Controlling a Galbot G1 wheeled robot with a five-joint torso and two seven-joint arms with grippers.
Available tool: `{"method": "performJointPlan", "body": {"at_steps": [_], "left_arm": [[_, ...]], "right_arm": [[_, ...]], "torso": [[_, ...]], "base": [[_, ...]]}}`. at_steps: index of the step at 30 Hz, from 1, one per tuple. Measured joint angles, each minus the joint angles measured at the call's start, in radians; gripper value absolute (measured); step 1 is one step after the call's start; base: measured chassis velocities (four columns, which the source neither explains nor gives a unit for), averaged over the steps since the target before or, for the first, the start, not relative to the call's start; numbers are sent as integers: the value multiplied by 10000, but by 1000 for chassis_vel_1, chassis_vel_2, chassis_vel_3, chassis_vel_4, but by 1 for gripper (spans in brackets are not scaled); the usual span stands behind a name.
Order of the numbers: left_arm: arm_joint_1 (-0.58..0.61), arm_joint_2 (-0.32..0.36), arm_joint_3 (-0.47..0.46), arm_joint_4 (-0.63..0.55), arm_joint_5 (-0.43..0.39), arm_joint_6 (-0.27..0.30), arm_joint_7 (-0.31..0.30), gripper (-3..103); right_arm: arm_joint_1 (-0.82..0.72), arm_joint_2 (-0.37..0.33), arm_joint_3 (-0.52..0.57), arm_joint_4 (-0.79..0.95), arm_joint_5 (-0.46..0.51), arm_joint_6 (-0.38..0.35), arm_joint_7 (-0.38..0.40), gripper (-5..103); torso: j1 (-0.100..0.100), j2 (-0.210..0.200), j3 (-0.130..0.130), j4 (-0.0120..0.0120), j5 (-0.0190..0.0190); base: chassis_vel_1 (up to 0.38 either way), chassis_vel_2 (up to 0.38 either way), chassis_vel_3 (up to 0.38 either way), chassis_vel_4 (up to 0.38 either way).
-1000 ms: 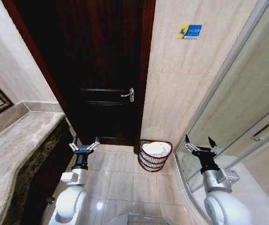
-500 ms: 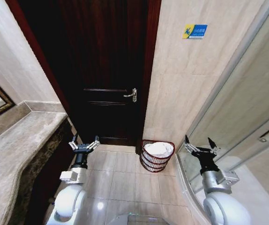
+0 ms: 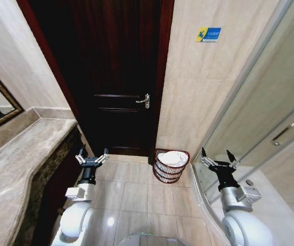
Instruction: Discard the used towel into the hamper.
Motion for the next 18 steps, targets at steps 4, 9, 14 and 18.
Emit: {"method": "performJointPlan", "body": {"at_steps": [4, 9, 14, 18], "left_arm": [[-5, -26, 4, 2, 50, 31, 10, 100], [-15, -29, -2, 4, 89, 88, 33, 100], [13, -62, -1, 11, 174, 94, 38, 100], [28, -73, 0, 26, 183, 67, 38, 100]], "right_arm": [[-4, -23, 36, -23, 22, 10, -2, 100], [-19, -35, 65, -26, 39, 18, -8, 100], [-39, -29, 67, -27, 49, 28, -14, 100], [-61, -24, 77, -35, 57, 53, -17, 100]], "torso": [[3, -3, 1, 0, 0], [7, -6, 2, 0, 2], [6, -5, 2, 0, 1], [4, -5, 1, 0, 1]], "base": [[85, -84, -105, 72], [73, -64, -65, 76], [89, -98, -75, 95], [84, -101, -97, 100]]}}
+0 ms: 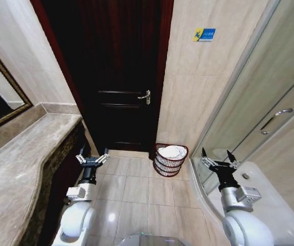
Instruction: Discard the used towel into the hamper.
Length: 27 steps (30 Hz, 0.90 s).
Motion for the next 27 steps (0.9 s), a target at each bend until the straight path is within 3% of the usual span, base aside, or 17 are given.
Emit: {"method": "performJointPlan", "body": {"at_steps": [27], "left_arm": [[71, -42, 2, 66, -193, -260, 4, 100]], "right_arm": [[-189, 86, -6, 32, -22, 87, -37, 100]], "torso": [[0, -1, -1, 0, 1]], "base": [[77, -75, -89, 68]]}}
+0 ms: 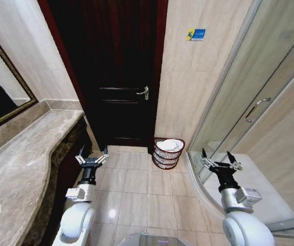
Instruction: Discard the used towel into the hamper.
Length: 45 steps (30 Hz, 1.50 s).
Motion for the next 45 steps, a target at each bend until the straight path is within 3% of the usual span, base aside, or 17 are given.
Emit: {"method": "performJointPlan", "body": {"at_steps": [29, 45], "left_arm": [[157, 174, 59, -38, -29, -55, 83, 100], [143, 59, 114, -124, 81, 295, 154, 100]], "right_arm": [[-45, 13, -425, -118, -267, 207, 61, 100], [-84, -121, -452, -177, -241, 200, 91, 100]], "torso": [[0, -1, 0, 0, 0], [-1, 0, 0, 0, 0]], "base": [[83, -84, -85, 88], [108, -90, -93, 99]]}}
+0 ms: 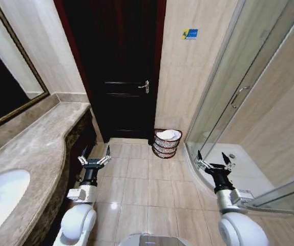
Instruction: Discard the used towel into the hamper.
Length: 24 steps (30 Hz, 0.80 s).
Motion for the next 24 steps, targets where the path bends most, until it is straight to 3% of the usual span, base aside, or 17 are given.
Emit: {"method": "performJointPlan", "body": {"at_steps": [16, 24], "left_arm": [[-164, 11, -3, 226, -72, -495, -57, 100], [-316, 69, 46, 395, -33, -402, 64, 100]], "right_arm": [[66, 107, -254, 59, -159, -39, 69, 100], [163, 295, -329, 30, -452, -107, 156, 100]], "torso": [[-2, 1, -1, 0, -2], [2, -1, 1, 1, 0]], "base": [[122, -54, -57, 122], [13, -15, -17, 7]]}}
